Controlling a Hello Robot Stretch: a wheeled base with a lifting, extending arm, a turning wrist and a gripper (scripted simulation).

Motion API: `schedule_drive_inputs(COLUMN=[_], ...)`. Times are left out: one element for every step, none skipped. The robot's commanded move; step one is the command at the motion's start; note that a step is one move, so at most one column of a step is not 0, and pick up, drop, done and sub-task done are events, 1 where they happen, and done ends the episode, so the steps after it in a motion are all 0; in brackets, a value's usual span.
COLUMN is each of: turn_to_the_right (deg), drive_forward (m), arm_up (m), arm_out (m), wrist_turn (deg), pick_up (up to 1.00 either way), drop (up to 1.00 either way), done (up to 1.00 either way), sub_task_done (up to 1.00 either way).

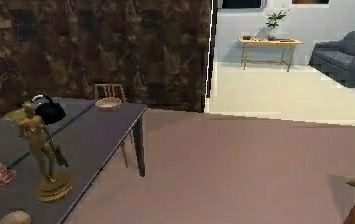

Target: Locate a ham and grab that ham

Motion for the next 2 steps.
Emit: schedule_drive_inputs(turn_to_the_right=[-45.0, -45.0], drive_forward=[0.00, 0.00], arm_up=[0.00, 0.00], arm_out=[0.00, 0.00], wrist_turn=[0.0, 0.0], pick_up=[0.00, 0.00], drop=[0.00, 0.00], done=[0.00, 0.00], sub_task_done=[0.00, 0.00])
